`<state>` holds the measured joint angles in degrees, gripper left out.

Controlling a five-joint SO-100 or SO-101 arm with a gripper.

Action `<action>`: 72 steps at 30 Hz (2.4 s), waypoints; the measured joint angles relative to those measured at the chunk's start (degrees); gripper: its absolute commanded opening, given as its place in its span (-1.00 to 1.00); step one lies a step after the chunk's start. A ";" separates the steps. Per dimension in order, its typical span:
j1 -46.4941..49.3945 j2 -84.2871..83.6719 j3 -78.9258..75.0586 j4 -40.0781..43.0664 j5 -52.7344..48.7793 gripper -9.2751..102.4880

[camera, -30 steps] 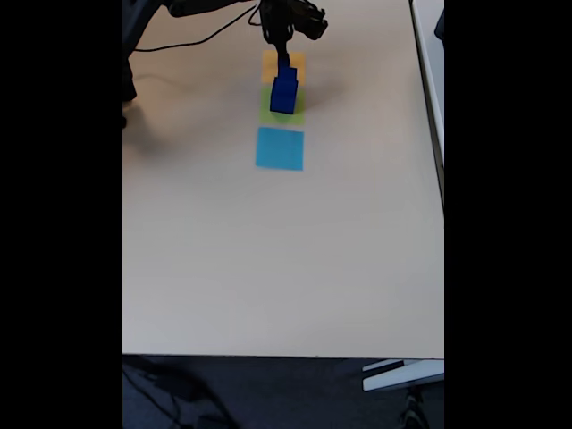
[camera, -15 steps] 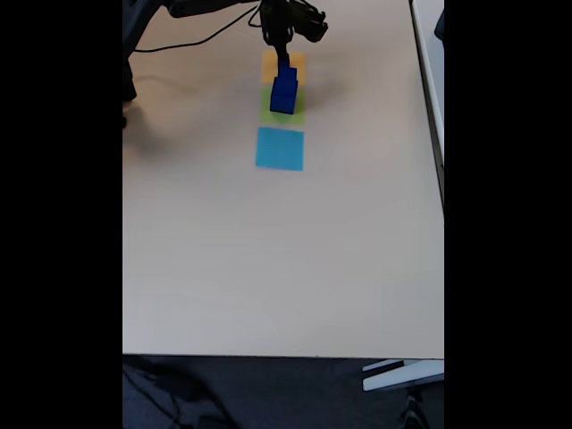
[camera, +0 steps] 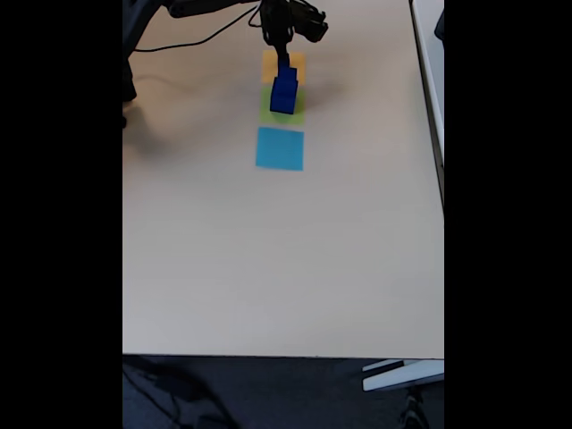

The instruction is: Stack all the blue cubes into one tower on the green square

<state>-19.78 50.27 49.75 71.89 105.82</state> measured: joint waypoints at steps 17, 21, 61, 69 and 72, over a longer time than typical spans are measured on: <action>0.35 0.00 0.00 0.00 -1.58 -0.76; 0.35 0.00 0.00 0.00 -1.67 -0.82; 9.05 6.24 -5.45 -3.43 -37.71 -0.83; 14.06 11.34 -5.45 -3.78 -44.82 -0.83; 16.52 13.97 -4.83 -3.78 -45.35 -0.83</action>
<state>-3.25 64.25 44.91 68.12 60.47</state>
